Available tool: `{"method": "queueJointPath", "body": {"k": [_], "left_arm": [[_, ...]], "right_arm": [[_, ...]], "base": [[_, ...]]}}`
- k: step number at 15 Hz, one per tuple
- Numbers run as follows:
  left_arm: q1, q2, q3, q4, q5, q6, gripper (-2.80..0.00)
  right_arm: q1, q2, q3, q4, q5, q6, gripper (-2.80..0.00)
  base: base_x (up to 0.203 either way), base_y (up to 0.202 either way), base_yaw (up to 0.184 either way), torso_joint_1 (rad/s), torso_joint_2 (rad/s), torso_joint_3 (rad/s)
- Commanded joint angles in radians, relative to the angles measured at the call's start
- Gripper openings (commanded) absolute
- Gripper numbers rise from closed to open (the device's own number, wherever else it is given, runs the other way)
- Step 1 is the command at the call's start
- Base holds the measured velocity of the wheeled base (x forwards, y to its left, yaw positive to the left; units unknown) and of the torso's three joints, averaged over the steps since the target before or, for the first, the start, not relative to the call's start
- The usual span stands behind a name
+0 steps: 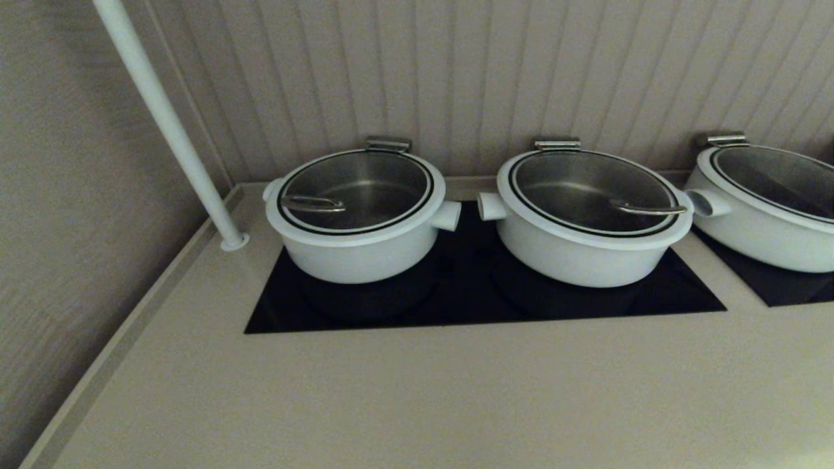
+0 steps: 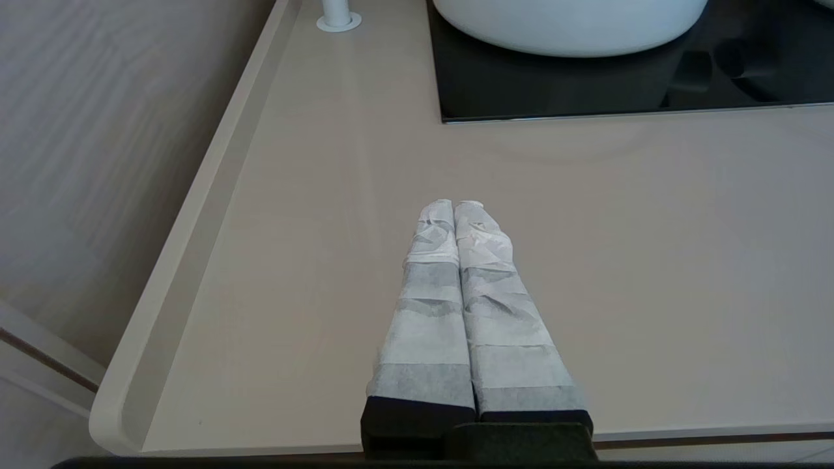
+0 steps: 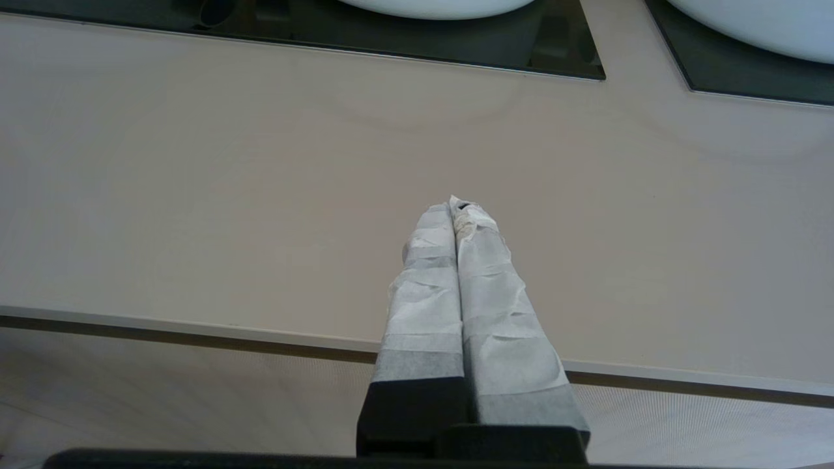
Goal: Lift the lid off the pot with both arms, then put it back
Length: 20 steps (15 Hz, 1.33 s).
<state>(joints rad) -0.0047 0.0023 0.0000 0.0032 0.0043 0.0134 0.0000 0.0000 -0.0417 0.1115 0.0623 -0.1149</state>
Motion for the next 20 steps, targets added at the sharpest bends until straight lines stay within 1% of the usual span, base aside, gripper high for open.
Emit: {"method": "queueJointPath", "body": {"k": [1, 14, 20], "left_arm": [[0.000, 0.001, 0.000, 0.000, 0.000, 0.000, -2.80], [-0.001, 0.001, 0.000, 0.000, 0.000, 0.000, -2.80], [-0.001, -0.001, 0.000, 0.000, 0.000, 0.000, -2.80]], "right_arm": [[0.000, 0.002, 0.000, 0.000, 0.001, 0.000, -2.80], [0.000, 0.002, 0.000, 0.000, 0.001, -0.008, -2.80], [0.000, 0.002, 0.000, 0.000, 0.001, 0.006, -2.80]], "base": [[0.000, 0.000, 0.000, 0.000, 0.00, 0.000], [0.000, 0.000, 0.000, 0.000, 0.00, 0.000], [0.000, 0.000, 0.000, 0.000, 0.00, 0.000]]}}
